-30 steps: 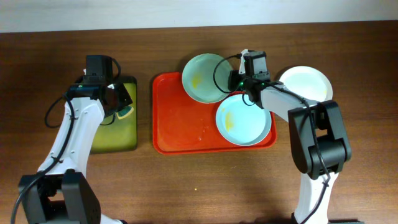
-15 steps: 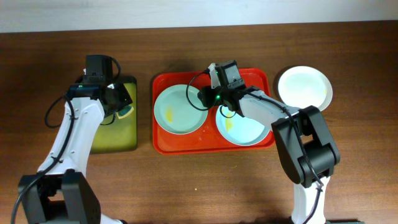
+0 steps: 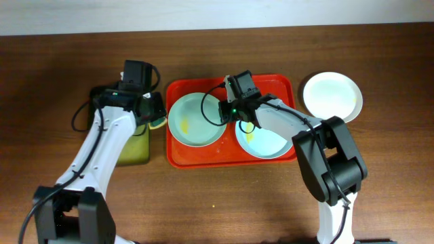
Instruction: Clean dirty plates on tray and stack at the side
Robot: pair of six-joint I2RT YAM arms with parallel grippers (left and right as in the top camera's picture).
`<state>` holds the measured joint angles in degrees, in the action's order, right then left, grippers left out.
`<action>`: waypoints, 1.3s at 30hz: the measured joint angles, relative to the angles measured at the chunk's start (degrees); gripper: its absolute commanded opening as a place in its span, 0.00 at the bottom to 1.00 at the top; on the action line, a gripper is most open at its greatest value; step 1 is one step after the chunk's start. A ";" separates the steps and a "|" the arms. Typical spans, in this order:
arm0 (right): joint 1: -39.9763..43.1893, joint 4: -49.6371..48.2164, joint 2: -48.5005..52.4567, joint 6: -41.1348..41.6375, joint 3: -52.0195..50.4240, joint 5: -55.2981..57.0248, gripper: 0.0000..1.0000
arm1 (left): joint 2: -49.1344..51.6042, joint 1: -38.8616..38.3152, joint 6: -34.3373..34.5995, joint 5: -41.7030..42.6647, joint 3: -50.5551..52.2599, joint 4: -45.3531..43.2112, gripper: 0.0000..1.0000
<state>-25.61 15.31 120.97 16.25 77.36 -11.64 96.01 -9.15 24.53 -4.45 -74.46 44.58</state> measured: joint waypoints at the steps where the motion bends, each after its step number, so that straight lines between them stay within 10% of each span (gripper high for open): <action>1: 0.00 0.72 -0.07 2.54 0.07 -0.02 0.04 | 0.00 -2.51 0.00 0.04 0.00 -0.39 0.00; 12: 0.00 6.14 -1.36 12.68 0.13 -0.24 0.04 | 15.65 -12.66 1.03 12.90 0.04 -14.86 0.00; 24: -0.48 6.14 -1.36 13.55 0.09 -1.20 0.04 | 18.97 -11.23 1.66 -17.29 -0.90 -9.84 0.00; 33: -0.44 6.12 -1.36 13.55 0.04 -1.05 0.04 | 20.22 -9.68 3.65 10.29 -1.64 -23.91 0.00; 39: -0.52 5.75 -1.36 13.51 0.04 -1.33 0.04 | 21.22 -8.00 3.32 -8.74 -3.13 -15.56 0.00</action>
<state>-26.13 21.06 119.61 29.76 77.41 -12.97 117.23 -17.15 27.86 -13.19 -77.58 29.02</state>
